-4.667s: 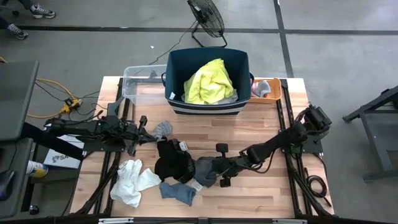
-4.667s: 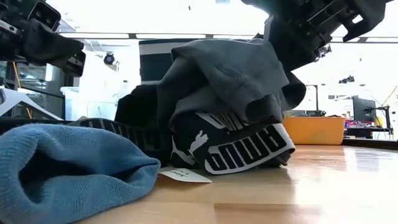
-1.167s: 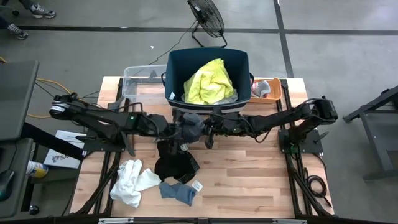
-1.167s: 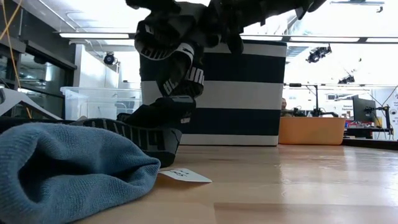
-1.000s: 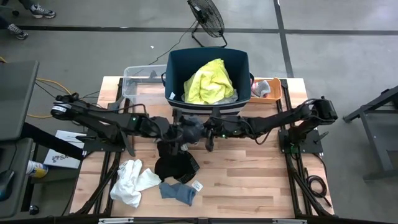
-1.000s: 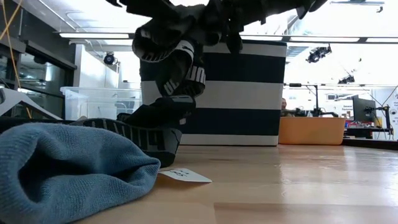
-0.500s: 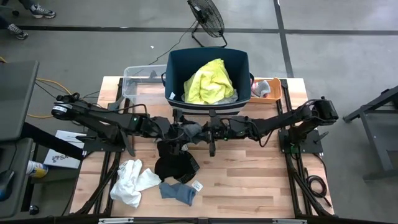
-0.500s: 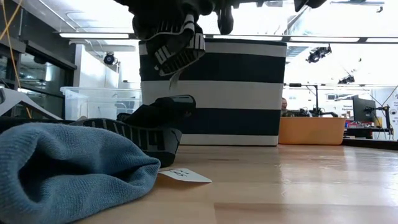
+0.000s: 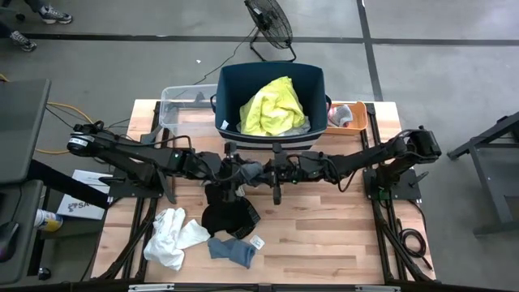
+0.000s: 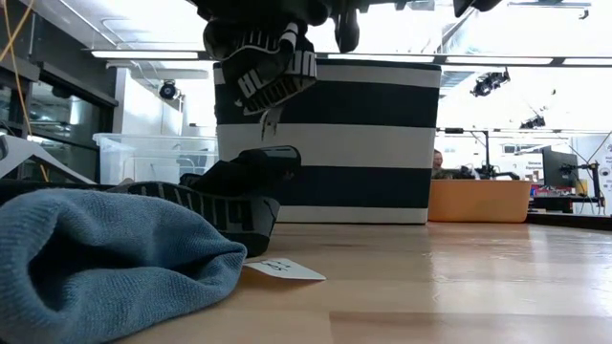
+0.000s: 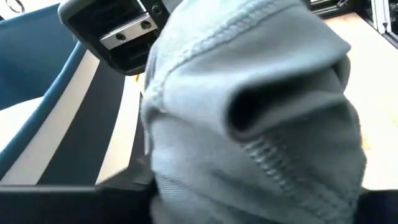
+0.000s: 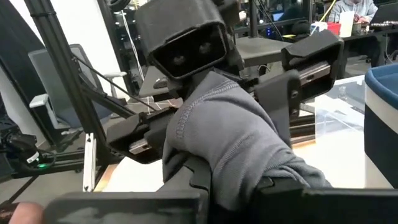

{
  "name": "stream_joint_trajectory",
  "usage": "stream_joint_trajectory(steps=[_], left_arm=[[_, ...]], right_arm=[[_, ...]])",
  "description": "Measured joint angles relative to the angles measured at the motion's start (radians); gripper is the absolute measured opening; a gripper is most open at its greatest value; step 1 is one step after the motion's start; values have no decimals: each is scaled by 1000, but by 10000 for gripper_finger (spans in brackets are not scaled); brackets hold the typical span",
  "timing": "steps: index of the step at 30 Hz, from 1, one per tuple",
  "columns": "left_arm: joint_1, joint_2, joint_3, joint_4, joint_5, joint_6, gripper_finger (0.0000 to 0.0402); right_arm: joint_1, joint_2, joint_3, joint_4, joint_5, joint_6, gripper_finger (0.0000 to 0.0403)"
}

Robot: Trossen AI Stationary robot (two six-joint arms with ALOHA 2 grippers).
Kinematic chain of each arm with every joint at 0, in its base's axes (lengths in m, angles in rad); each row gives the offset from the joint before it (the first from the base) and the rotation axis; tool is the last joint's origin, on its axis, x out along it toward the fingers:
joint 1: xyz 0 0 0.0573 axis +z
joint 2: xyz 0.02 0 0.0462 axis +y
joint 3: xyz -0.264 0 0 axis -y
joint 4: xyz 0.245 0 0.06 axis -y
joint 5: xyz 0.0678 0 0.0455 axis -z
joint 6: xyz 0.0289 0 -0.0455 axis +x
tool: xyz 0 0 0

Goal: Pick & Place Cloths
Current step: Put the gray boxer shorts into the transparent container

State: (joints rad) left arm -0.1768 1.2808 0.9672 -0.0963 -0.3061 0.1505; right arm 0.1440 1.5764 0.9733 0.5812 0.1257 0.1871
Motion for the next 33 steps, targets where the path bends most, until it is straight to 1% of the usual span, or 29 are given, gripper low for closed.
stream_joint_trajectory(steps=[5, 6, 9, 11, 16, 20, 22, 25, 29, 31, 33], left_arm=[[0, 0, -1, -2, 9, -29, 57], [0, 0, -1, -5, 18, -37, 43], [0, -1, -1, -12, 31, -53, 44], [0, -2, -1, -18, 31, -55, 44], [0, -2, -1, -37, 31, -76, 44], [0, -16, -1, -70, 31, -86, 44], [0, -28, -1, -107, 18, -99, 44], [0, -62, -1, -153, -11, -107, 44], [0, -138, -1, -224, -25, -134, 44], [0, -187, -1, -283, -39, -154, 44], [-1, -237, -1, -357, -77, -170, 44]], right_arm=[[0, 0, 0, -7, 2, -1, 22], [0, -1, 0, -13, 2, -1, 22], [0, -1, 1, -21, 5, -8, 27], [0, -1, 1, -24, 7, -8, 46], [1, -2, 1, -54, 51, 4, 123], [1, -25, 1, -100, 60, 25, 191], [1, -47, 1, -139, 94, 25, 224], [0, -83, 1, -201, 139, 25, 262], [0, -122, 1, -236, 137, 27, 290], [4, -131, 1, -241, 137, 28, 294], [7, -136, 1, -253, 136, 28, 295]])
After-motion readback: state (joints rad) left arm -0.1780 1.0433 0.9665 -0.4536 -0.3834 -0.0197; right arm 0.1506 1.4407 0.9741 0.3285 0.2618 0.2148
